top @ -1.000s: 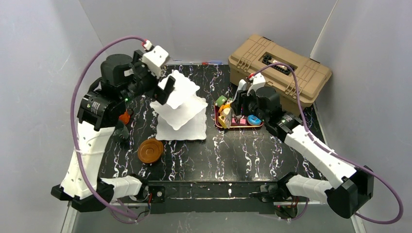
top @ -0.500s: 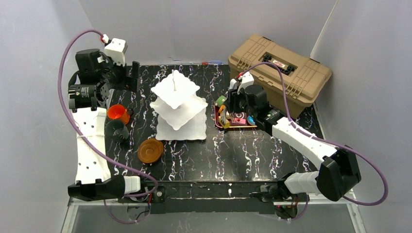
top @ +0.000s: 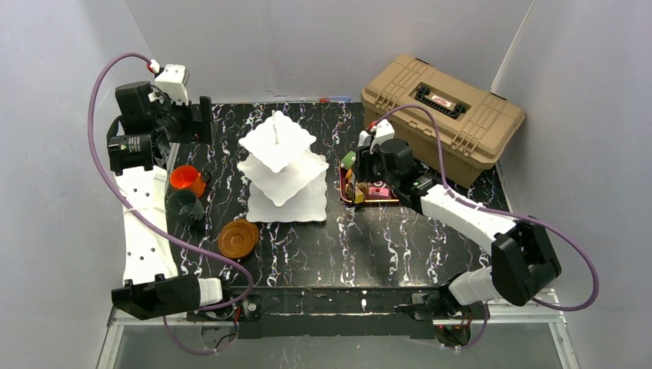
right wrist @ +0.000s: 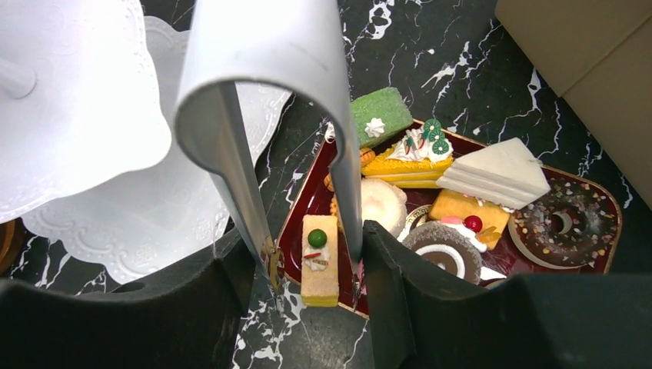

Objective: Serve the afternoon tea
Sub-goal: Pick up the desert from the tray.

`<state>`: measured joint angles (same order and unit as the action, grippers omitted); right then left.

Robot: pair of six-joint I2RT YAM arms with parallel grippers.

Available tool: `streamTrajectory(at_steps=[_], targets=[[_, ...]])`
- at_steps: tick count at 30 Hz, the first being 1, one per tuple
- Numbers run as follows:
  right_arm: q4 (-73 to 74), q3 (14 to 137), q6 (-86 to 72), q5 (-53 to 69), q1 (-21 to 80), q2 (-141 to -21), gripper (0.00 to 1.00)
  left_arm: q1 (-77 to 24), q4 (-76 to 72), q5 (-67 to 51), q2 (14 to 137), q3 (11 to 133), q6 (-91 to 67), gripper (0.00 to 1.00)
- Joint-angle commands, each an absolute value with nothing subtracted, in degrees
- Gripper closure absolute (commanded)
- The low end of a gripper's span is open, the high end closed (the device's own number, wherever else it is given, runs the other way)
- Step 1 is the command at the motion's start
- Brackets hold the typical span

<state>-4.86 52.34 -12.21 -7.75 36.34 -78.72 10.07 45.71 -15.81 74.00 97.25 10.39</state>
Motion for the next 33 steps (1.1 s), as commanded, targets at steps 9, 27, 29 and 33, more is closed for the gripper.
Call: streamTrajectory(at_steps=[9, 27, 29, 33], targets=[[-12.9, 52.6, -11.4, -6.6, 36.2, -82.5, 0.85, 10.7, 43.5, -17.2, 74.8, 92.7, 5.8, 0.02], [-3.5, 58.6, -9.1, -4.9, 37.7, -72.0, 0.99, 10.8, 41.3, -20.0, 74.4, 92.0, 5.3, 0.12], [-1.3, 60.2, -9.1, -4.1, 38.1, -70.4, 0.99, 10.8, 41.2, -20.2, 74.4, 92.2, 5.2, 0.12], [1.2, 62.5, -10.1, -2.2, 39.1, -67.4, 0.99, 10.8, 41.1, -21.0, 74.8, 92.5, 5.1, 0.12]])
